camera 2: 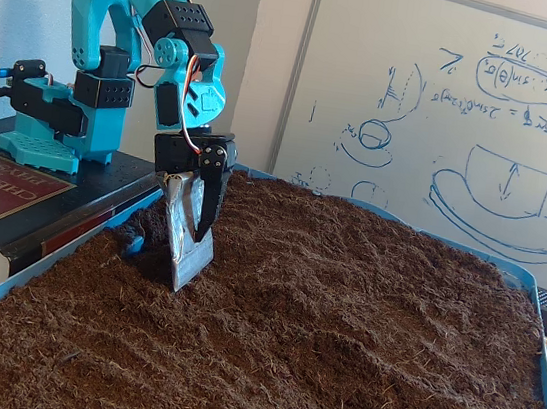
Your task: Build a berm.
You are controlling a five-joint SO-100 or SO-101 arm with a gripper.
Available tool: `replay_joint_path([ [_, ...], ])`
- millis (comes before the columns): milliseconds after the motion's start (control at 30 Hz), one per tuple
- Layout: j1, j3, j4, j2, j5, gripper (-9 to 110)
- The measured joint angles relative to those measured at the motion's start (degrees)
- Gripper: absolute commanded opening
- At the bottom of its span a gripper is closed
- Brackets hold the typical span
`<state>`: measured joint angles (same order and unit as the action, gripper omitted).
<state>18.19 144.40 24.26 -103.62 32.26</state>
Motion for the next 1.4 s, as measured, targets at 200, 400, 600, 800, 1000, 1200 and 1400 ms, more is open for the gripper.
replay_joint_path([
  [200, -4.48, 26.02, -2.29, -16.26, -0.18, 1],
  [400, -5.27, 28.39, -2.72, -18.98, -0.26, 1],
  [600, -5.27, 28.39, -2.72, -18.98, -0.26, 1],
  [800, -5.27, 28.39, -2.72, -18.98, -0.26, 1],
  [1000, -5.27, 28.39, -2.72, -18.98, -0.26, 1],
  [1200, -5.27, 28.39, -2.72, -18.98, -0.26, 1],
  [1400, -5.27, 28.39, -2.72, -18.98, -0.26, 1],
])
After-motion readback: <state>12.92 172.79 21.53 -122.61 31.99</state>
